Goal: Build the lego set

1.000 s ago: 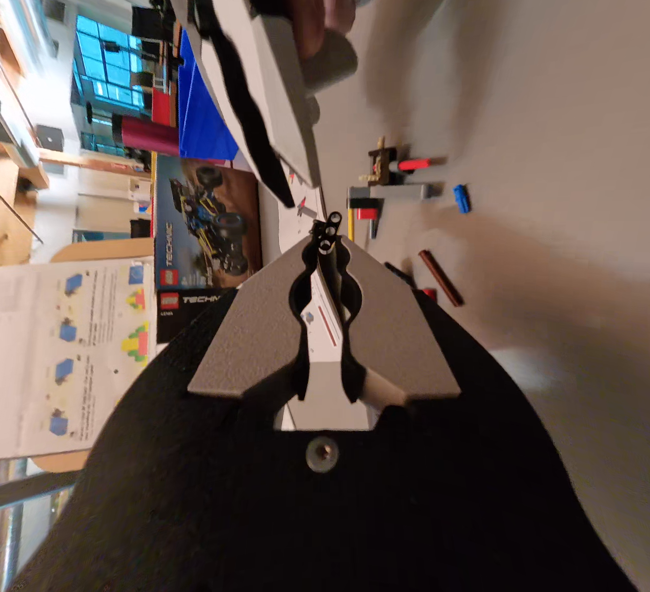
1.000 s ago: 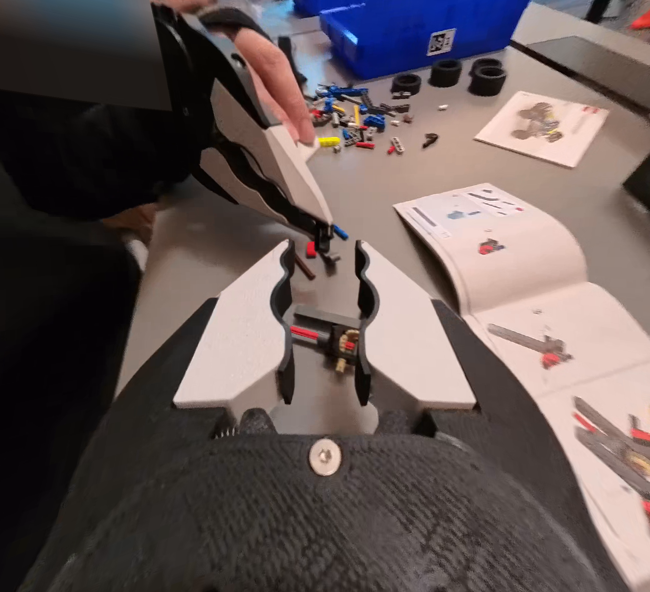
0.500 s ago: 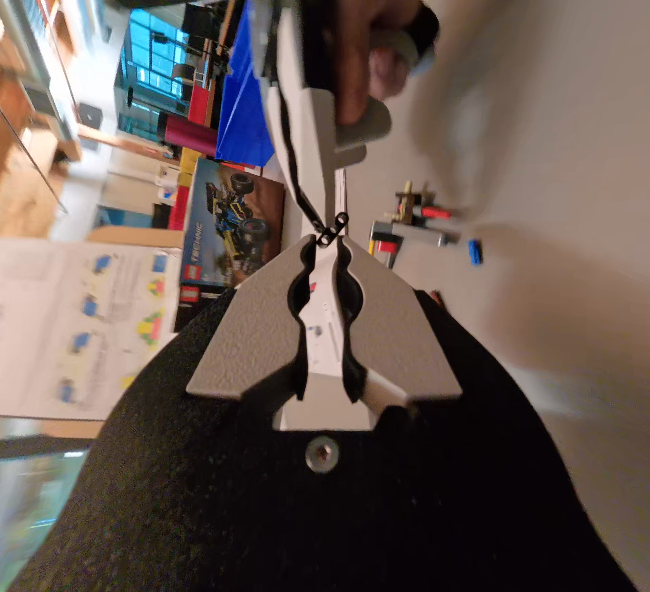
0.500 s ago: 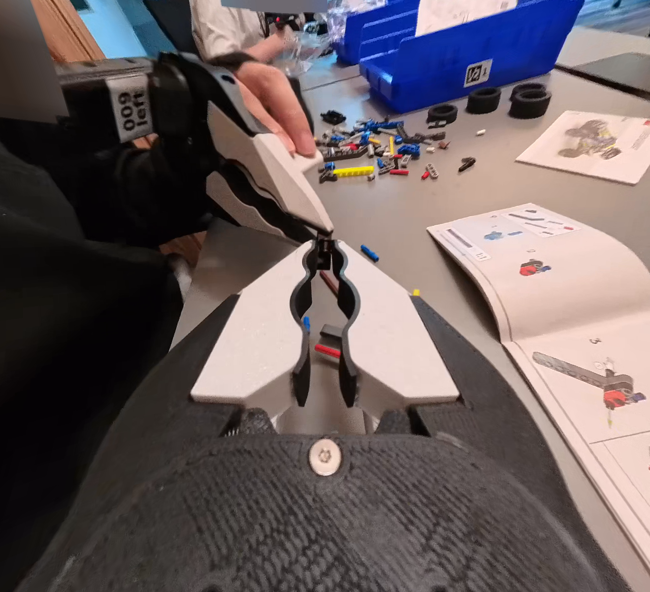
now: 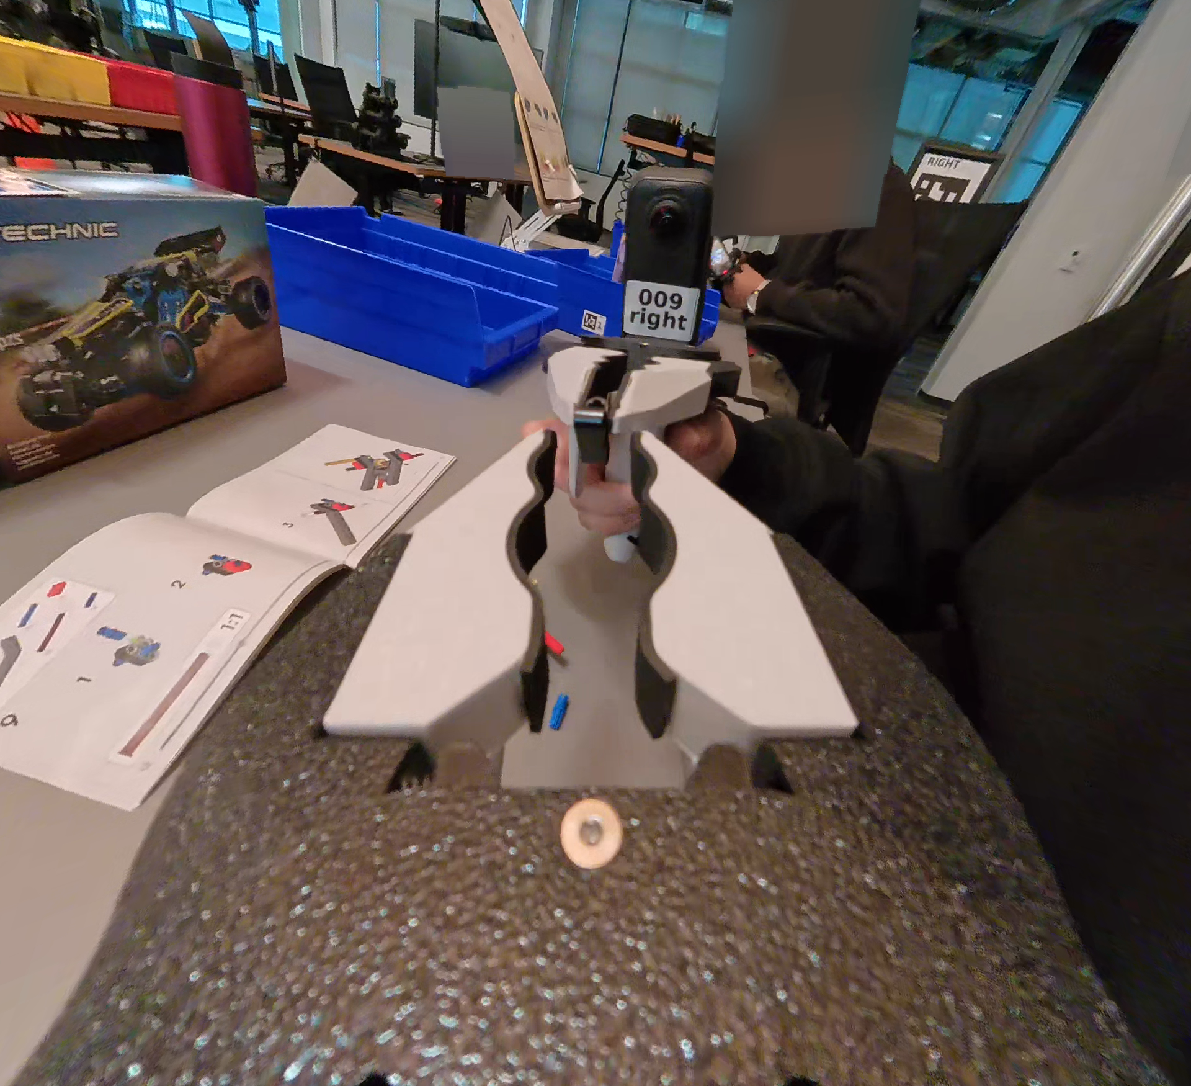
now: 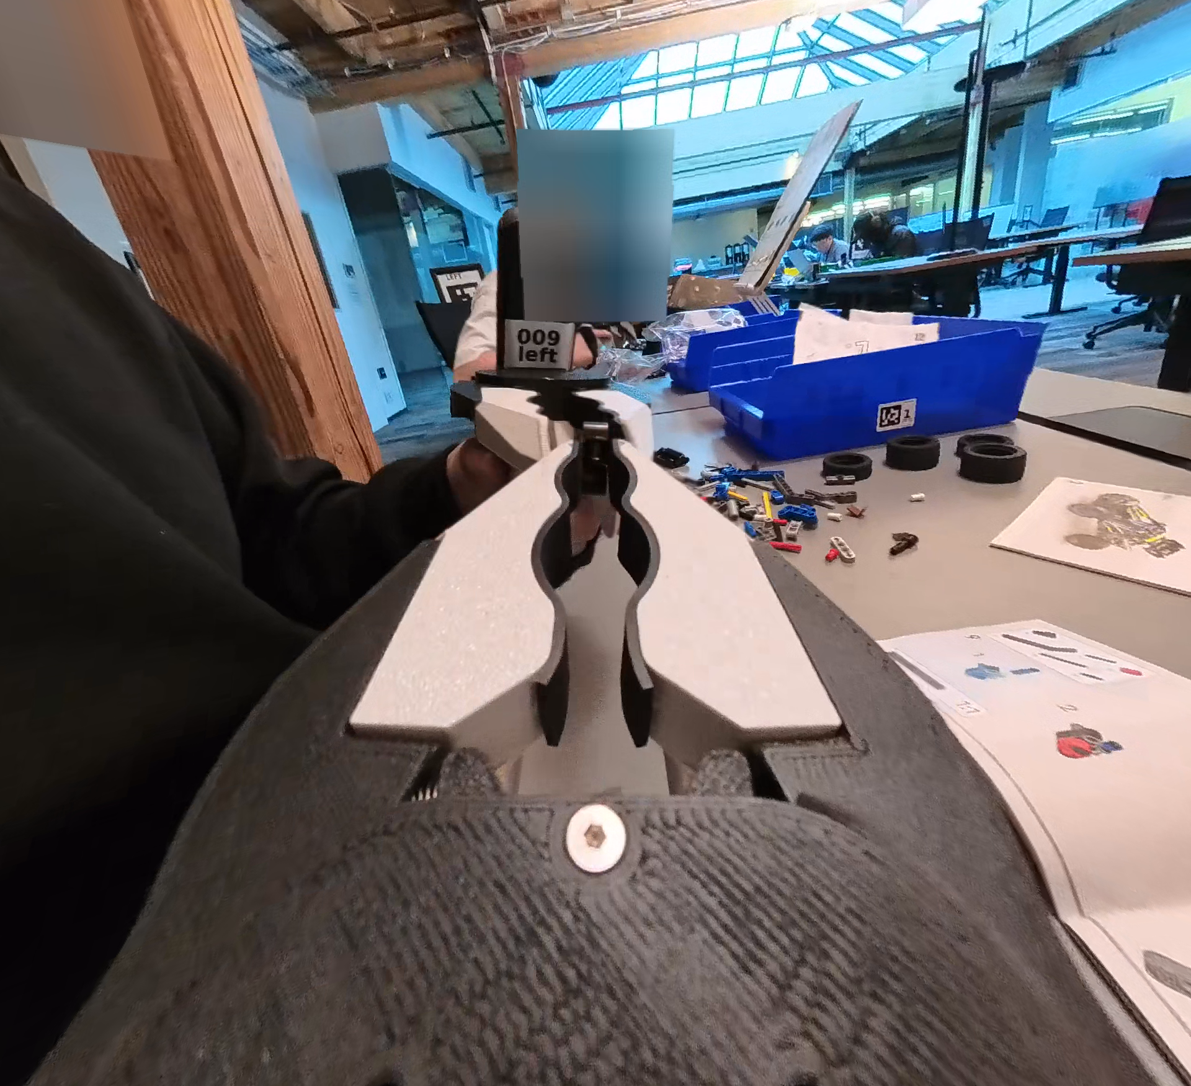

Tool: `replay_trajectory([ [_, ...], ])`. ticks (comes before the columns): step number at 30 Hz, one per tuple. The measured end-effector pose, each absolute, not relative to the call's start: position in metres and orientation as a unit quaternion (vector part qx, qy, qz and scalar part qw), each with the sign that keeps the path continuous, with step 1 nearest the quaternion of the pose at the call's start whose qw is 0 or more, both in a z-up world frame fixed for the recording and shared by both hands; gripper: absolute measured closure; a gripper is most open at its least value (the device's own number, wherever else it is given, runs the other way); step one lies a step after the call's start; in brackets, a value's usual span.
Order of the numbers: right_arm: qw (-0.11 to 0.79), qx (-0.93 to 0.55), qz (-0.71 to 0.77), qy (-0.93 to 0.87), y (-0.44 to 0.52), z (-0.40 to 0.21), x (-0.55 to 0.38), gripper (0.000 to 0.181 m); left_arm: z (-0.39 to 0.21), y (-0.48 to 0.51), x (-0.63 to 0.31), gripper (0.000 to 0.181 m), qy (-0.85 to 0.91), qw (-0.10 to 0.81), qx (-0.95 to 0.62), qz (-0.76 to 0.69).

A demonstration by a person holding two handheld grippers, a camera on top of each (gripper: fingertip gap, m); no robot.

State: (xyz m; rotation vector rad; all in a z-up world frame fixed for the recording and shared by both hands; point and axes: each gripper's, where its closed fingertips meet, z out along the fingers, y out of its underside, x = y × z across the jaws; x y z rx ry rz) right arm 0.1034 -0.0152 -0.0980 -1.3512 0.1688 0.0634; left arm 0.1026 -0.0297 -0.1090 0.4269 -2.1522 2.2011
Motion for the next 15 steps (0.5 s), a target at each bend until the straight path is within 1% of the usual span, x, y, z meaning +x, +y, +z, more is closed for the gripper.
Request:
replay_trajectory([
  [1, 0.779, -0.621, 0.024, 0.078, -0.014, -0.097, 0.103, 0.176, -0.109, -0.030, 0.103, 0.171, -0.692, 0.011, 0.137, 0.708],
  [2, 0.781, -0.619, 0.022, 0.081, -0.014, -0.096, 0.104, 0.176, -0.109, -0.030, 0.103, 0.174, -0.690, 0.005, 0.135, 0.711],
  [7, 0.784, -0.611, 0.069, 0.085, -0.013, -0.096, 0.099, 0.176, -0.108, -0.029, 0.097, 0.176, -0.686, 0.022, 0.120, 0.717],
  [9, 0.773, -0.624, 0.064, 0.092, -0.013, -0.102, 0.102, 0.175, -0.114, -0.027, 0.100, 0.175, -0.700, 0.002, 0.117, 0.704],
  [11, 0.757, -0.646, 0.042, 0.088, -0.013, -0.108, 0.103, 0.168, -0.119, -0.027, 0.100, 0.175, -0.717, -0.017, 0.110, 0.689],
  [13, 0.745, -0.662, 0.036, 0.076, -0.014, -0.111, 0.100, 0.172, -0.122, -0.028, 0.100, 0.175, -0.728, -0.035, 0.101, 0.677],
  [15, 0.745, -0.662, 0.066, 0.051, -0.015, -0.109, 0.091, 0.176, -0.121, -0.029, 0.091, 0.175, -0.728, -0.021, 0.075, 0.681],
])
